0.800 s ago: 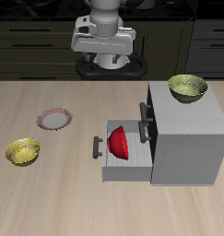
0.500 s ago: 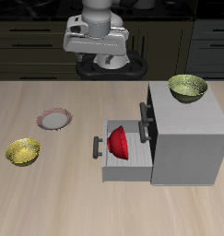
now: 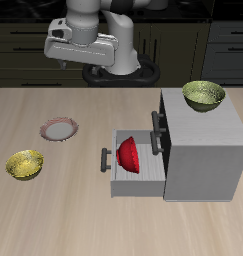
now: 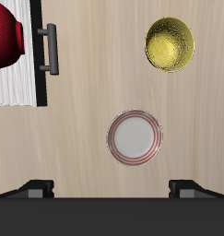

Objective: Place the yellow bowl on the plate

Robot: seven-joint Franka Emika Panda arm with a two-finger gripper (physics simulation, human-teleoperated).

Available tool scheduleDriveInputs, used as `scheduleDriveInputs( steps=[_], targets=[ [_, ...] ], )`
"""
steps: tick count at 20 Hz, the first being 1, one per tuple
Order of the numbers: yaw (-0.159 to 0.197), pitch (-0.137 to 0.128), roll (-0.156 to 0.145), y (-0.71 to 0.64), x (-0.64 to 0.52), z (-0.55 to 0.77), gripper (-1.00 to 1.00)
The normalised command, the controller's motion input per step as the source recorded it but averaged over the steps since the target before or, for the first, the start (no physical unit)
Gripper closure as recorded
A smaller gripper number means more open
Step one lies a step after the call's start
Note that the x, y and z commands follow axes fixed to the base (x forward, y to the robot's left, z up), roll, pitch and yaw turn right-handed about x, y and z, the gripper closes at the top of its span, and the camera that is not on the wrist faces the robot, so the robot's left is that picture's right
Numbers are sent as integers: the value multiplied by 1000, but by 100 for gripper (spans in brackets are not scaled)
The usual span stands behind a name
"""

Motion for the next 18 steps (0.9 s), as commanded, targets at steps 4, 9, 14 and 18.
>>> scheduleDriveInputs(
  steps=[4,9,14,18],
  targets=[
    [-3,9,-61,-499,368,4,-100],
    [9,-2,-49,-422,369,114,-100],
    [47,-34,0,-262,374,182,-100],
    [-8,-20,-23,-172,265,144,-100]
  ],
)
